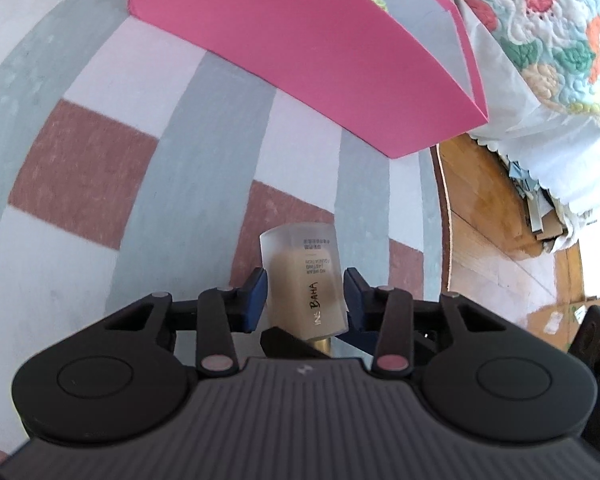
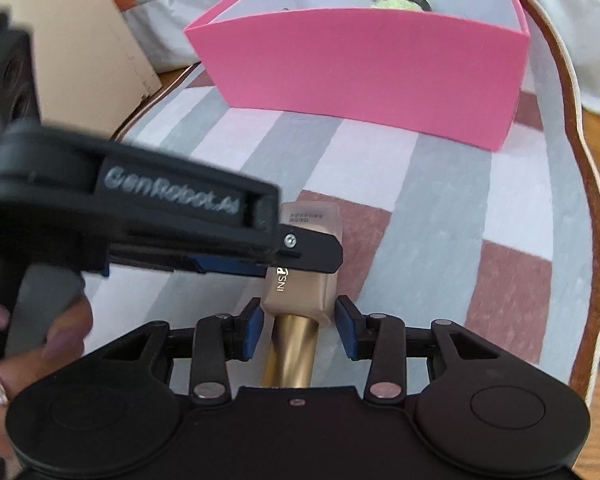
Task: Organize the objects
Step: 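Close the right gripper on the foundation bottle while the left gripper clamps it, then lift the foundation bottle with both grippers and carry it into the pink box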
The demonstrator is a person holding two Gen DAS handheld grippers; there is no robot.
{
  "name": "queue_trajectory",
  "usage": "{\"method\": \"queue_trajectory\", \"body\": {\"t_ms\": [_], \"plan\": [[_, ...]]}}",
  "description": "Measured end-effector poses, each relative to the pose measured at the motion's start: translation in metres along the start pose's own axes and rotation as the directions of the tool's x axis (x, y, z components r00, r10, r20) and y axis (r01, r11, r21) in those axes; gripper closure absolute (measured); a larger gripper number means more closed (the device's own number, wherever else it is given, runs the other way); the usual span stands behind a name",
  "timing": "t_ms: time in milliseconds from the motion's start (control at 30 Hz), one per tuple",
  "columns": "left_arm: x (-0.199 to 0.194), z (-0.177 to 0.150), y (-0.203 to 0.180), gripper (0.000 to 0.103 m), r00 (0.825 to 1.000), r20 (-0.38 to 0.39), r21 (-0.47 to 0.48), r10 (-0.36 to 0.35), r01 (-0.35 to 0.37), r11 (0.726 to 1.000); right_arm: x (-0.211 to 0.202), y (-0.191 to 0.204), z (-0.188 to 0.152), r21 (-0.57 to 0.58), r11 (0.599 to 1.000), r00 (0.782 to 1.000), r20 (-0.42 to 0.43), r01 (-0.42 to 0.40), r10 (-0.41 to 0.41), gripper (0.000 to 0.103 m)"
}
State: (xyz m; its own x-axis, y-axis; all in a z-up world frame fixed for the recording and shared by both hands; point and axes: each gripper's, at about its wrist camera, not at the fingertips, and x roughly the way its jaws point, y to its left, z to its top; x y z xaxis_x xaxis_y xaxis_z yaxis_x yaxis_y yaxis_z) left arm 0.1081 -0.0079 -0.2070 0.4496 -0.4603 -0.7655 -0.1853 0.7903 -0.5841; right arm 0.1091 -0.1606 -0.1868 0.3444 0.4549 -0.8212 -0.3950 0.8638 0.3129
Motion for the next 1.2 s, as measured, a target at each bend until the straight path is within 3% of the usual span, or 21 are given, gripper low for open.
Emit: {"method": "queue_trajectory", "body": {"t_ms": [100, 367, 633, 800, 1000, 1200], "plan": [[0.003, -0.003, -0.001, 0.059, 1.000, -0.008, 0.004, 0.008, -0.008, 1.000, 0.001, -0.003, 0.002, 0.044, 0.999, 1.000, 0.001, -0.019, 0.019, 0.056], [-0.002, -0.012, -0.014, 0.060, 0.999, 0.020, 0.114, 0.046, -0.048, 0.992, 0.003, 0.026, -0.004, -0.128, 0.988, 0.996, 0.012, 0.087, -0.086, 0.059], [-0.049, -0.020, -0.030, 0.060, 0.997, 0.072, 0.131, 0.040, -0.049, 0.990, -0.035, 0.052, -0.006, -0.196, 0.977, 0.995, 0.066, 0.089, -0.077, 0.059], [-0.079, -0.018, -0.046, 0.060, 0.998, 0.062, 0.138, 0.021, -0.029, 0.990, -0.068, 0.070, -0.002, -0.237, 0.966, 0.993, 0.080, 0.099, -0.082, 0.059], [-0.126, -0.005, -0.073, 0.059, 0.991, 0.133, 0.184, -0.030, 0.005, 0.983, -0.112, 0.080, 0.019, -0.280, 0.955, 0.984, 0.172, 0.098, -0.050, 0.059], [-0.165, 0.018, -0.097, 0.059, 0.970, 0.237, 0.250, -0.053, -0.009, 0.968, -0.141, 0.093, 0.046, -0.316, 0.942, 0.954, 0.298, 0.114, -0.015, 0.059]]}}
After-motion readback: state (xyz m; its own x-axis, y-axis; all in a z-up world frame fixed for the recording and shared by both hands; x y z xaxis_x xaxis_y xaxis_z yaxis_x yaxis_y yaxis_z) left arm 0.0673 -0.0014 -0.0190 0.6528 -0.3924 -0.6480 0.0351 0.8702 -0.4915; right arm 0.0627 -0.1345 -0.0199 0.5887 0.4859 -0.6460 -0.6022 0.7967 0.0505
